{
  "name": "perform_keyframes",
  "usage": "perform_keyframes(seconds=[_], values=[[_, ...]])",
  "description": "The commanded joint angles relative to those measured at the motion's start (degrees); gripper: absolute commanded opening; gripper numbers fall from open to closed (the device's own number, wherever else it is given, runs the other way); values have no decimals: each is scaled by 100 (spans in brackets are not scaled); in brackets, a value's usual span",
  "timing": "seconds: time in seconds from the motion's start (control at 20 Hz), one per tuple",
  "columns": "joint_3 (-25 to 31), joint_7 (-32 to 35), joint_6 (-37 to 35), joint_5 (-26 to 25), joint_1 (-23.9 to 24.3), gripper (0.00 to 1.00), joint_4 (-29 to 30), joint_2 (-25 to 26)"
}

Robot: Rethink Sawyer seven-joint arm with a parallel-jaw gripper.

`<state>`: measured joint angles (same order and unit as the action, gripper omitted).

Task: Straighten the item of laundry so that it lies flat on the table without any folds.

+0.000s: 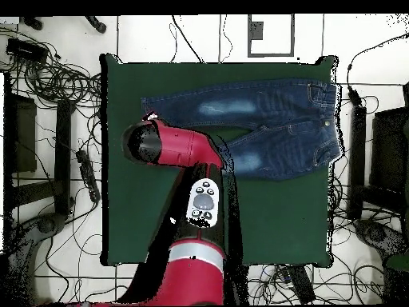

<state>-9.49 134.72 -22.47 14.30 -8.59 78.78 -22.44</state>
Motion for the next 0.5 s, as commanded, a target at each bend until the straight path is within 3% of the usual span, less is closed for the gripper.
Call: perform_keyframes(seconds=[0.05,0.5], values=[[91,1319,554,306,-232,100,-90,1139],[237,1256,1237,420,-268,100,-37,1527]])
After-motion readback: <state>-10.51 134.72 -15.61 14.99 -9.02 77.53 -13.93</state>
